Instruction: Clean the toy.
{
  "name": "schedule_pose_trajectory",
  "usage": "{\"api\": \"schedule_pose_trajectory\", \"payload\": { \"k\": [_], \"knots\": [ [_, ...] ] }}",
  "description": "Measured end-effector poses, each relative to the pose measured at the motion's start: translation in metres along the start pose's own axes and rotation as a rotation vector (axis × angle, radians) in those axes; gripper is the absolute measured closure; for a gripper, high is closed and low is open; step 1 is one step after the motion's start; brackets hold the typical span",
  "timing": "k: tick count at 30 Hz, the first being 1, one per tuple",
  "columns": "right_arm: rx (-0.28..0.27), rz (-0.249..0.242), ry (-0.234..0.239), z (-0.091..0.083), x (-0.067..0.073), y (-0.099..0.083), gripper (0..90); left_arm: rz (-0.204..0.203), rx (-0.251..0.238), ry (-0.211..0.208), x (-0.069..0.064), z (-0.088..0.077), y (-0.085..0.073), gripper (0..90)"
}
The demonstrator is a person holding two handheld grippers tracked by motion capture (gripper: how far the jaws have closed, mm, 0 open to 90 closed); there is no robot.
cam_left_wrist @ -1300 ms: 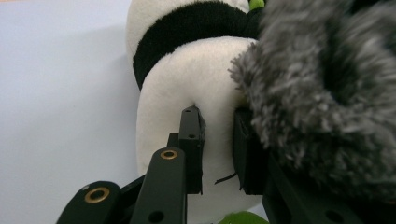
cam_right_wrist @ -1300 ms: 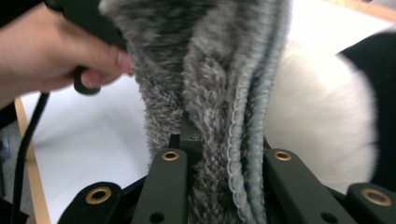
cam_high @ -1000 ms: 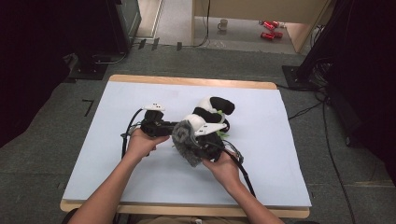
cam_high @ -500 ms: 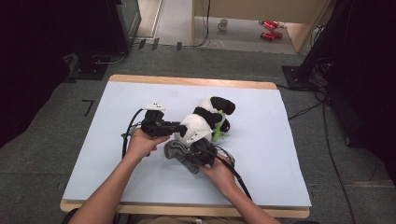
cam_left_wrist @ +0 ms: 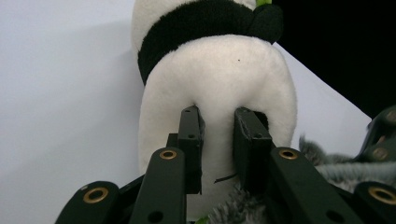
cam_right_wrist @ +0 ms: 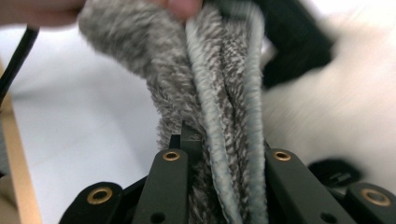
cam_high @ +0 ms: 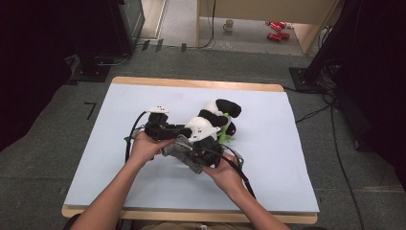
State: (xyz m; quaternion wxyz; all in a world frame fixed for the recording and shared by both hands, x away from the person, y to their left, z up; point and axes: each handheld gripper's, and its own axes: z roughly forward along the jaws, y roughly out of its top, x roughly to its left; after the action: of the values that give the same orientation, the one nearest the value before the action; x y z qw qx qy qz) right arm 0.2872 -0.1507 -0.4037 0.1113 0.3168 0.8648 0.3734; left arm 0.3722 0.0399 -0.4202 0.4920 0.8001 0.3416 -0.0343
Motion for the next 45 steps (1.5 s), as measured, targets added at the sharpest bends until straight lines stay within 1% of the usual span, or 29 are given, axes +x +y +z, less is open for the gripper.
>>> {"api": "schedule_pose_trajectory", "payload": {
  "k": [2,4,7,9,12,16,19,21,23,25,27,28,29,31,32,33,36,38,39,41,42,43,44,45],
  "knots": [
    [-0.012,-0.009,-0.03,-0.002,-0.001,0.002,78.3,0.006,0.005,-0.002,-0.001,0.0,0.0,75.1],
    [-0.016,0.001,-0.042,0.001,-0.005,0.0,78.2,0.011,0.006,-0.002,-0.003,0.001,0.0,75.1],
    [-0.015,0.015,-0.033,0.007,-0.011,-0.006,78.4,0.023,0.011,0.005,-0.005,0.002,0.0,75.0],
    [-0.017,-0.004,-0.042,0.009,-0.011,-0.008,78.5,0.022,0.012,0.006,-0.004,0.002,0.0,75.0],
    [-0.001,-0.03,-0.061,0.015,-0.008,-0.011,78.7,0.023,0.012,0.012,-0.004,0.002,-0.001,74.5],
    [0.054,-0.03,-0.045,0.029,-0.009,-0.023,78.8,0.024,0.013,0.011,-0.004,0.002,-0.001,74.1],
    [0.095,-0.003,-0.029,0.041,-0.01,-0.031,78.8,0.034,0.009,0.018,-0.005,0.002,-0.001,74.0],
    [0.123,0.008,-0.027,0.049,-0.01,-0.037,78.7,0.039,0.005,0.024,-0.005,0.001,-0.001,73.9],
    [0.115,0.027,-0.013,0.052,-0.014,-0.041,78.8,0.043,0.003,0.028,-0.005,0.001,-0.001,73.6],
    [0.114,0.042,-0.001,0.052,-0.016,-0.041,78.7,0.044,-0.002,0.031,-0.004,0.0,-0.001,73.4],
    [0.116,0.039,-0.005,0.051,-0.015,-0.04,78.2,0.048,-0.009,0.039,-0.003,-0.001,-0.001,72.9],
    [0.113,0.045,0.003,0.05,-0.014,-0.04,77.8,0.048,-0.013,0.044,-0.002,-0.002,-0.001,72.6],
    [0.105,0.059,0.023,0.048,-0.013,-0.039,77.6,0.047,-0.017,0.048,0.0,-0.003,-0.001,72.2],
    [0.064,0.103,0.086,0.041,-0.012,-0.036,77.6,0.041,-0.024,0.059,0.004,-0.005,-0.001,71.9],
    [0.04,0.11,0.102,0.036,-0.011,-0.033,77.6,0.037,-0.026,0.064,0.006,-0.007,-0.001,71.9],
    [0.022,0.109,0.108,0.031,-0.01,-0.029,77.6,0.029,-0.029,0.068,0.009,-0.008,-0.002,71.9],
    [-0.022,0.099,0.103,0.017,-0.01,-0.019,77.6,0.013,-0.036,0.084,0.015,-0.012,-0.002,71.9],
    [-0.05,0.089,0.08,0.007,-0.014,-0.016,77.5,0.01,-0.042,0.098,0.018,-0.015,-0.003,72.0],
    [-0.057,0.093,0.076,0.004,-0.017,-0.016,77.5,0.008,-0.049,0.102,0.019,-0.016,-0.003,71.8],
    [-0.075,0.116,0.061,-0.001,-0.025,-0.018,77.5,-0.007,-0.051,0.091,0.021,-0.017,-0.003,70.3],
    [-0.073,0.129,0.045,-0.002,-0.03,-0.02,77.5,-0.017,-0.052,0.079,0.022,-0.017,-0.003,68.8],
    [-0.066,0.135,0.031,-0.001,-0.035,-0.023,77.5,-0.015,-0.052,0.074,0.022,-0.017,-0.002,66.4],
    [-0.066,0.15,0.036,0.001,-0.04,-0.027,77.4,-0.008,-0.051,0.079,0.021,-0.017,-0.002,63.2],
    [-0.074,0.168,0.055,0.003,-0.045,-0.031,77.4,0.0,-0.048,0.093,0.02,-0.017,-0.002,59.0]
  ]
}}
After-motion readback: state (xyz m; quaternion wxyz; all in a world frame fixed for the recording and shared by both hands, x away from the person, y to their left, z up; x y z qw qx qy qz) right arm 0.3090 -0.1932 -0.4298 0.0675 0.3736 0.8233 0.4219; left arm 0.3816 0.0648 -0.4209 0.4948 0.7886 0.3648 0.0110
